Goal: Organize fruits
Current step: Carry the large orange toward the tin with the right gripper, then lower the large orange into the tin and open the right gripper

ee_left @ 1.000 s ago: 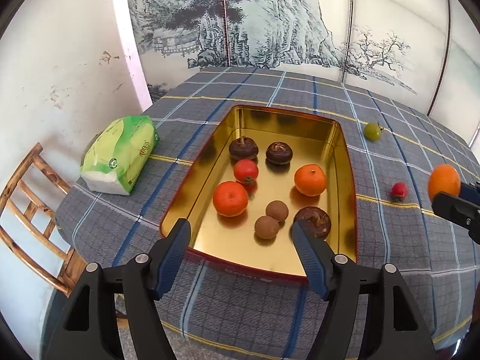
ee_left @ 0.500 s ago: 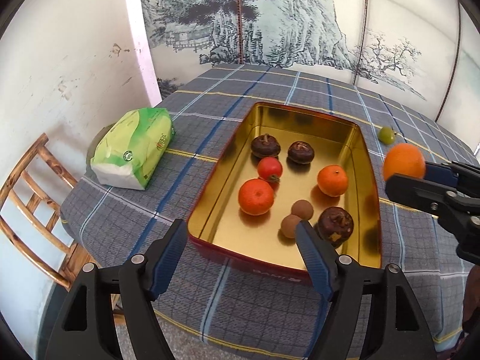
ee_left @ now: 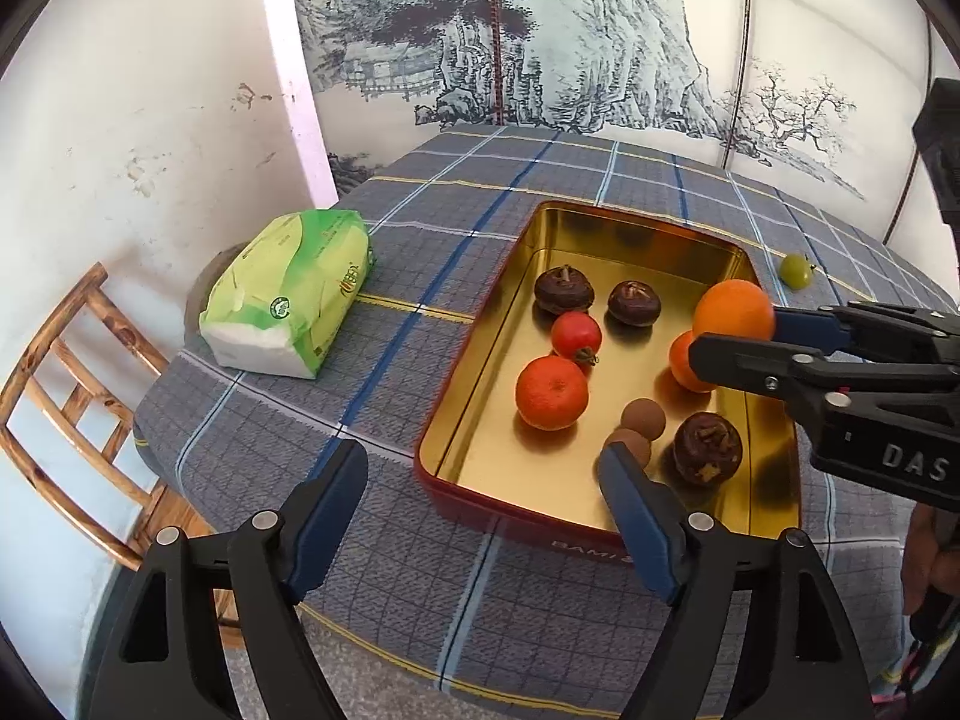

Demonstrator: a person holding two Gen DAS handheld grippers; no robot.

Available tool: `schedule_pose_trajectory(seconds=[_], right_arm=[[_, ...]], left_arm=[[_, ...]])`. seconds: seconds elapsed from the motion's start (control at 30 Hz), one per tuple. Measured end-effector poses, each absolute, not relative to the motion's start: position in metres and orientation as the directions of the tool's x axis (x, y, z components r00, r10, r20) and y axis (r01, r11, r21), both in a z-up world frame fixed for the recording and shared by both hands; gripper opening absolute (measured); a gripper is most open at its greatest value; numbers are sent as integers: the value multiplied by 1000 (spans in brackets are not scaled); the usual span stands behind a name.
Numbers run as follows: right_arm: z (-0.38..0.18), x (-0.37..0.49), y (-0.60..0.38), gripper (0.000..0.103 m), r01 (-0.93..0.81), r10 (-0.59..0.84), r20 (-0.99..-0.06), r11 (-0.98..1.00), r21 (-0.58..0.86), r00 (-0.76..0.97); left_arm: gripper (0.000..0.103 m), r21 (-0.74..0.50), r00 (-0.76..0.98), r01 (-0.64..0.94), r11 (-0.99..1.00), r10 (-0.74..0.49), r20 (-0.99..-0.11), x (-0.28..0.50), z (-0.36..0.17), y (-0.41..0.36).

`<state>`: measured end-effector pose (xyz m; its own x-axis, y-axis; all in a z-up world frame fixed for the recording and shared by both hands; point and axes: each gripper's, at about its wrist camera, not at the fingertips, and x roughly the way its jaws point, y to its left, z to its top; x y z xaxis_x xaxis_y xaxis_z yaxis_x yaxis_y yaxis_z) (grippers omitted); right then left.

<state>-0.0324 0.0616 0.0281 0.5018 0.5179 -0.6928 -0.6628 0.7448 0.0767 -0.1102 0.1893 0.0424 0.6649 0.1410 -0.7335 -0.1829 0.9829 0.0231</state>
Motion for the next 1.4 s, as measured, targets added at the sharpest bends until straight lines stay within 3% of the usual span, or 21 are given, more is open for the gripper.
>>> schedule_pose_trajectory(seconds=[1.4], right_arm=[[4, 0, 88, 40, -653, 487, -737, 753, 81, 469]], left_arm=[[82, 4, 633, -196, 981, 130, -763, -100, 24, 210]])
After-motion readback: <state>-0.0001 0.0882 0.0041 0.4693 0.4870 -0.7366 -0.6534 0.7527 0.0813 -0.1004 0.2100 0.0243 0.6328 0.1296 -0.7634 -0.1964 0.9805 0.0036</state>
